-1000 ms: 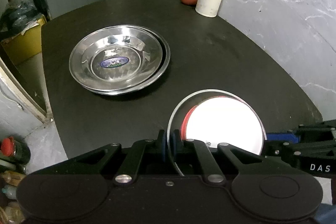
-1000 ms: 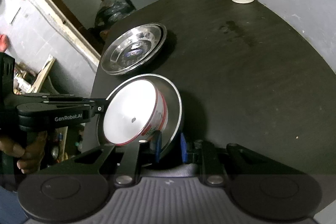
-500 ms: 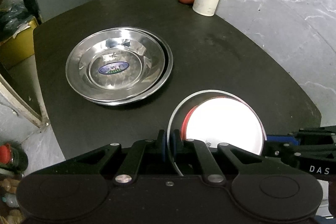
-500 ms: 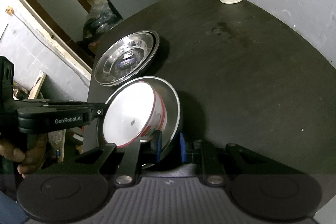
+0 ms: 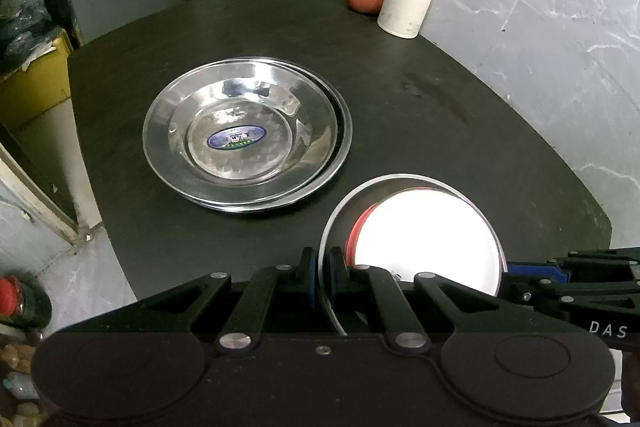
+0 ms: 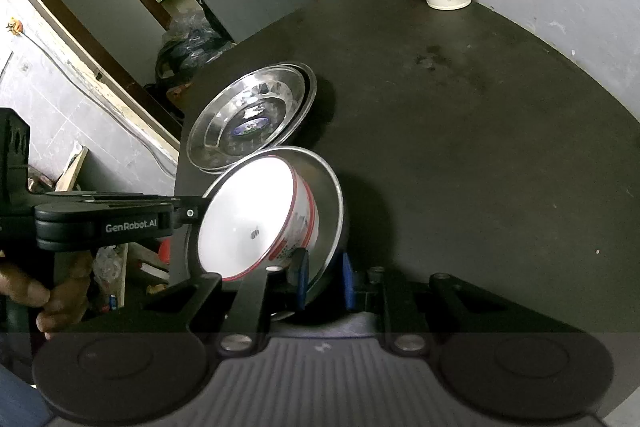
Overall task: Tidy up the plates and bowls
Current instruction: 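Lift the steel bowl with both grippers and carry it over the plate stack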
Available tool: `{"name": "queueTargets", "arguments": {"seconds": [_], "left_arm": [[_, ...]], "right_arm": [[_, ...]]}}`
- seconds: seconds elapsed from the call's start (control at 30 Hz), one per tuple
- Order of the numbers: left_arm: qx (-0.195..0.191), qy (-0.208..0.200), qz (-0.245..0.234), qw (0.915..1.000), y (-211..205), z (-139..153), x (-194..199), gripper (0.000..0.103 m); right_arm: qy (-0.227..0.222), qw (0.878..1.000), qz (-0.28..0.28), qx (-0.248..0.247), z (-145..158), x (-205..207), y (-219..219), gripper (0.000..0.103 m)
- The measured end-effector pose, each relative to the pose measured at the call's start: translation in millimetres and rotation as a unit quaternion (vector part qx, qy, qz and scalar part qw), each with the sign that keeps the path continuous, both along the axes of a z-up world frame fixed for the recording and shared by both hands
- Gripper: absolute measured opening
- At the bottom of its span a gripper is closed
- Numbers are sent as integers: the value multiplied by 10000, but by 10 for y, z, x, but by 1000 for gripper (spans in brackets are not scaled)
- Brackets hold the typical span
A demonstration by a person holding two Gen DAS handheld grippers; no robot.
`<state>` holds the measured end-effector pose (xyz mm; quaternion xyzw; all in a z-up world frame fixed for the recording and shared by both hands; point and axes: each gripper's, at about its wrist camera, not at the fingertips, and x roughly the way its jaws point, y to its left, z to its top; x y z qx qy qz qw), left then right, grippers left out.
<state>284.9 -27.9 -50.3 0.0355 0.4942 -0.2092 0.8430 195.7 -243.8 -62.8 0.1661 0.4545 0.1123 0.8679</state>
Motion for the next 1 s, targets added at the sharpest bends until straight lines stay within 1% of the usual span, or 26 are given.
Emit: {"name": "queueTargets", "arguments": {"seconds": [0.37,0.67,1.0], "left_arm": [[-139,-149,-94,9997,14,100,75,5],[-251,-406,-17,9989,25,242,284,6],[-266,-403,107,9988,94,292,414,6]], "right_arm": [[-80,9998,-154,19,86,41,7,20],[-259,9996,-114,-95,249,275,39,20],[-362,9991,-40,-203,321,476,112,20]]}}
